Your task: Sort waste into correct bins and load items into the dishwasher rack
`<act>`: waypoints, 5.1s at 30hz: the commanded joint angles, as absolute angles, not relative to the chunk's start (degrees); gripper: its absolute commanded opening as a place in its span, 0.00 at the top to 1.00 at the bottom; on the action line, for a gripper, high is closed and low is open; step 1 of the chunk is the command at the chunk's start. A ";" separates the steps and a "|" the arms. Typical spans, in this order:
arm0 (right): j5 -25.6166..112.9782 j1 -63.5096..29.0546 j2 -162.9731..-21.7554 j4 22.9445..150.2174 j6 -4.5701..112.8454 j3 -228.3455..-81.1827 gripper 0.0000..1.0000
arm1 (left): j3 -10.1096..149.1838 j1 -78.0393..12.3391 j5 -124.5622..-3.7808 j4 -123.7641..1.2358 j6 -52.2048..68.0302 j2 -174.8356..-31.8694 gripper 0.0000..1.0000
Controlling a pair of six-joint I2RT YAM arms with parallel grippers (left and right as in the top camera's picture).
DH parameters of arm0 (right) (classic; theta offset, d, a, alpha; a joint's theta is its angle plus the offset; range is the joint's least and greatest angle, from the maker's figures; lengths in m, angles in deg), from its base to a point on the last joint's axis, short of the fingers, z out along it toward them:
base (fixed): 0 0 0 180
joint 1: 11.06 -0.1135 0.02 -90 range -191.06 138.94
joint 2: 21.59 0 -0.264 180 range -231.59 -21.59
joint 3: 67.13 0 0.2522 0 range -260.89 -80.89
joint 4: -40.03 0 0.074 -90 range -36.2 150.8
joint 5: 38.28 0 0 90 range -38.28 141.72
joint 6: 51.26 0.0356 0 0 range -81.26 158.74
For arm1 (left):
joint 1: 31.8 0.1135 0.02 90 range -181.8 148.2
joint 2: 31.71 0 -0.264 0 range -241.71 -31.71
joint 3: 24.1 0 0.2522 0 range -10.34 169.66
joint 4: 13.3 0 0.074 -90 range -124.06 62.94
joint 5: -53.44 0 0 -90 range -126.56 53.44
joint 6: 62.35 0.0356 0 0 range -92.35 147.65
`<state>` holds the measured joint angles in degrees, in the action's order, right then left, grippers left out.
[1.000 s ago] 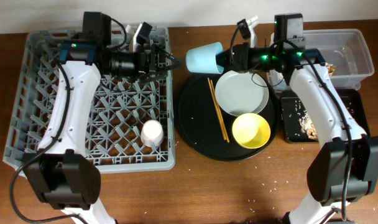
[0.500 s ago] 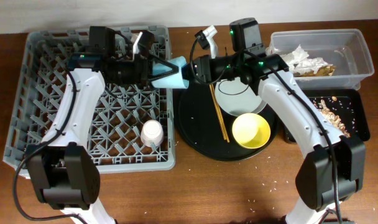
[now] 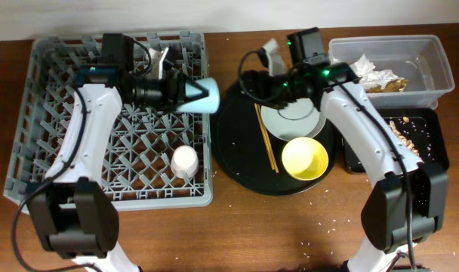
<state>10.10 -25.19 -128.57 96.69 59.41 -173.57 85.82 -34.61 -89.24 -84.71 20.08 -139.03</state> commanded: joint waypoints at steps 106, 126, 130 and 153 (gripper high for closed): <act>31.23 12.57 -114.01 124.08 52.48 -180.44 0.02 | 121.10 -65.17 -49.46 -81.95 24.80 -165.87 0.01; 31.23 12.57 -114.01 124.08 52.48 -180.44 0.02 | 121.84 -66.65 -34.84 -70.41 19.38 -173.11 1.00; 31.23 12.57 -114.01 124.08 52.48 -180.44 0.01 | 121.95 -59.88 -22.21 -76.53 19.57 -155.60 1.00; 31.23 12.57 -114.01 124.08 52.48 -180.44 0.01 | 121.69 -42.81 11.26 -72.90 47.09 -164.96 1.00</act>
<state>30.93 12.42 -114.23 124.08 52.85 -180.19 121.53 -41.56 9.64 -73.34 46.39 -162.92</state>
